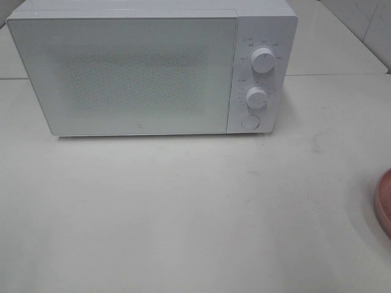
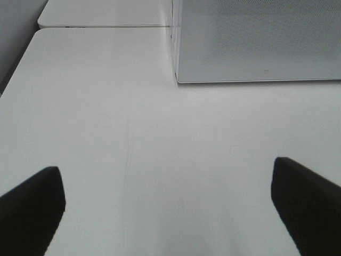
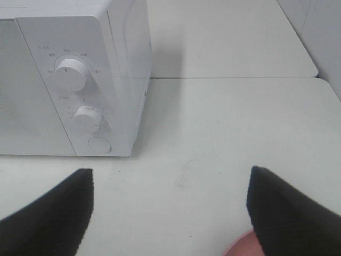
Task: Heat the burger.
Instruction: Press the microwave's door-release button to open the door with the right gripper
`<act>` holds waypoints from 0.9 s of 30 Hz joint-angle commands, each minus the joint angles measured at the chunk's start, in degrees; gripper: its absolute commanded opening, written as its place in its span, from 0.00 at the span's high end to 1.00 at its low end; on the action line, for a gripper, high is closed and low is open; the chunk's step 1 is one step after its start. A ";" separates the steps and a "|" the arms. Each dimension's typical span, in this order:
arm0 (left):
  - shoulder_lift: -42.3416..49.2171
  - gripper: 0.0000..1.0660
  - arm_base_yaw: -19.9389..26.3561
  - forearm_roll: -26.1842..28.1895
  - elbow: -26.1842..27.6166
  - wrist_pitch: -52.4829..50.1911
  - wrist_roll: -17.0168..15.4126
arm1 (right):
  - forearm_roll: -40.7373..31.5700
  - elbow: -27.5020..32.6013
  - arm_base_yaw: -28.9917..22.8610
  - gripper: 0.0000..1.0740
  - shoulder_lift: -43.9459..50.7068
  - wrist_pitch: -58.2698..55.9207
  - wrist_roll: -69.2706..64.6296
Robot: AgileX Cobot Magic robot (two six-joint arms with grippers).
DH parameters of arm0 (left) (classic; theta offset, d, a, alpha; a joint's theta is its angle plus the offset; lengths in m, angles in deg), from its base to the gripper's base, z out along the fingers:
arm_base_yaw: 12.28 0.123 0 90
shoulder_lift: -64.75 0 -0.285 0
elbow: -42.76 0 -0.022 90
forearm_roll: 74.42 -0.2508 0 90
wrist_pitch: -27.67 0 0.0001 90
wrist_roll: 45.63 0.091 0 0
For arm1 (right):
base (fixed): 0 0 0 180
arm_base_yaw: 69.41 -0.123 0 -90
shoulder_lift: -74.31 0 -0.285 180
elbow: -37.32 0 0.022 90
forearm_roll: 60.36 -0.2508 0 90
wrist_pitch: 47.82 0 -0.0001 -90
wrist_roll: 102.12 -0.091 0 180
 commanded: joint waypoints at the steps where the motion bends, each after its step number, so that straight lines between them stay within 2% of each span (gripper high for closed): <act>1: 1.20 0.03 0.23 -0.06 -0.11 -0.34 -0.29 | -0.06 0.29 0.00 0.29 -5.84 9.00 0.29; 16: 1.20 0.03 0.23 -0.06 -0.11 -0.34 -0.29 | -0.06 0.29 0.00 0.29 -26.47 35.41 -1.15; 23: 1.20 0.03 0.23 -0.06 -0.11 -0.34 -0.29 | -0.34 0.29 -0.17 0.29 -33.86 43.72 -1.72; 27: 1.20 0.03 0.23 -0.06 -0.11 -0.34 -0.29 | -4.53 1.49 -3.78 0.29 -38.90 51.22 -1.03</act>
